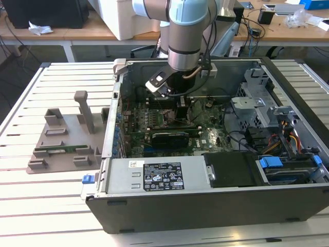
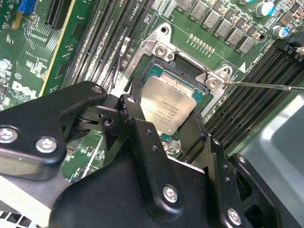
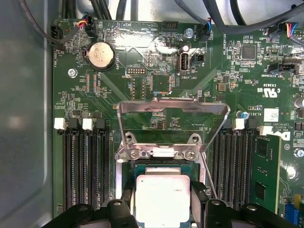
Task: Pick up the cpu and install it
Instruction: 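Place the cpu into insertion slot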
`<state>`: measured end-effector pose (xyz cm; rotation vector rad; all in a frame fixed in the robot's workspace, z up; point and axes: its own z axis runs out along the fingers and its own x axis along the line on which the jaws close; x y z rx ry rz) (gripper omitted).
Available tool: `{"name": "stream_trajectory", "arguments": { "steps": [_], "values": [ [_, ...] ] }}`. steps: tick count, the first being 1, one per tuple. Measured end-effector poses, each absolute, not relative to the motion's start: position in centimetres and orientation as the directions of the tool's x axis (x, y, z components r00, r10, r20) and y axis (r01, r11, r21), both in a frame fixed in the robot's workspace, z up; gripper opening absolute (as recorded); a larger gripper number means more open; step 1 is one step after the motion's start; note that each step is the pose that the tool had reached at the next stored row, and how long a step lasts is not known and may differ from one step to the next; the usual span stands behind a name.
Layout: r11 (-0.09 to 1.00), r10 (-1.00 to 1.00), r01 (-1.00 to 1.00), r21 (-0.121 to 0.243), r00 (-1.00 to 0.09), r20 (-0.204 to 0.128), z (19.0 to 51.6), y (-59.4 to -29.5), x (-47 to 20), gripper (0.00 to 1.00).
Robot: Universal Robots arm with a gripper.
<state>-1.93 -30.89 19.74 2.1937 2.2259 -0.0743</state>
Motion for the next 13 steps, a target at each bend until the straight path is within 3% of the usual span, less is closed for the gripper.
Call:
{"name": "stream_trajectory", "arguments": {
  "steps": [13],
  "values": [
    [0.014, 0.999, 1.0, -0.022, -0.015, -0.044, 19.83, -31.04, -1.99, 0.55]
  ]
}}
